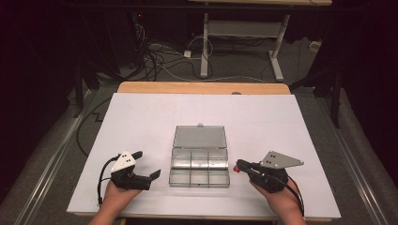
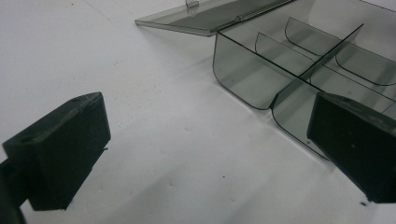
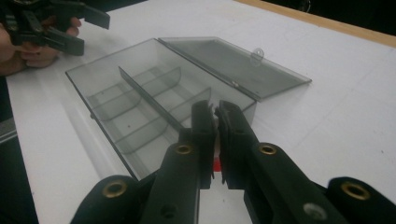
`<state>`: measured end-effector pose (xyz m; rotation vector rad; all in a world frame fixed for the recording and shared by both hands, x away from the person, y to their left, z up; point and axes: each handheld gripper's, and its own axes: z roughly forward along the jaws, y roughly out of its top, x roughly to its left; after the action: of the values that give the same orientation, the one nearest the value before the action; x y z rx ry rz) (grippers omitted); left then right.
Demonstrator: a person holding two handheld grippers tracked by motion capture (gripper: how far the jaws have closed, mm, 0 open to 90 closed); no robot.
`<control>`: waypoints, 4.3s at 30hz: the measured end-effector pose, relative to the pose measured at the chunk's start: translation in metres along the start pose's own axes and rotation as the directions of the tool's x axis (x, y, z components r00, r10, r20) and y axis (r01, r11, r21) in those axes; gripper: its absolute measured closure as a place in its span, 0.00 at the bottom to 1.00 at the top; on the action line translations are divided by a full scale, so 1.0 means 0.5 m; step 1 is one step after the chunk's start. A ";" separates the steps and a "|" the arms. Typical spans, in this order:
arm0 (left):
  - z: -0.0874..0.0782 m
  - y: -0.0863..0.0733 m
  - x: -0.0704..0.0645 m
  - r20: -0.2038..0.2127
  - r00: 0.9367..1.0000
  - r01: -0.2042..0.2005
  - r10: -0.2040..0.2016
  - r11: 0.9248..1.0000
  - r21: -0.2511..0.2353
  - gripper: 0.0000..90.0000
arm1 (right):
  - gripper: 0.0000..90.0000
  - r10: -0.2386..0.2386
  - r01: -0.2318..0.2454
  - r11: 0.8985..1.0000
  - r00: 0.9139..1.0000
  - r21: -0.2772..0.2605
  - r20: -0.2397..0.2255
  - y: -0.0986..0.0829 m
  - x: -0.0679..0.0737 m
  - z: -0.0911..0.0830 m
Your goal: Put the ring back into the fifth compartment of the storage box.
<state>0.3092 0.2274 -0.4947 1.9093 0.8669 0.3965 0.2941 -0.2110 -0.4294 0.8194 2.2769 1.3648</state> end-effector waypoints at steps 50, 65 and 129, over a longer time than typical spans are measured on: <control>-0.001 -0.001 -0.002 0.006 1.000 -0.007 0.007 1.000 -0.004 0.00 | 0.97 -0.082 0.094 0.993 0.984 0.071 -0.155 0.035 0.094 0.159; -0.001 -0.001 -0.003 0.007 1.000 -0.011 0.011 1.000 -0.002 0.00 | 0.97 -0.098 0.113 0.990 0.979 0.081 -0.177 0.039 0.110 0.178; -0.001 -0.001 -0.002 0.009 1.000 -0.008 0.008 1.000 -0.004 0.00 | 0.01 0.076 -0.076 0.997 0.997 -0.013 0.011 -0.033 0.007 0.085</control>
<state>0.3079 0.2273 -0.4946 1.9098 0.8517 0.3937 0.3109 -0.1861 -0.4637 0.9157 2.2479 1.4020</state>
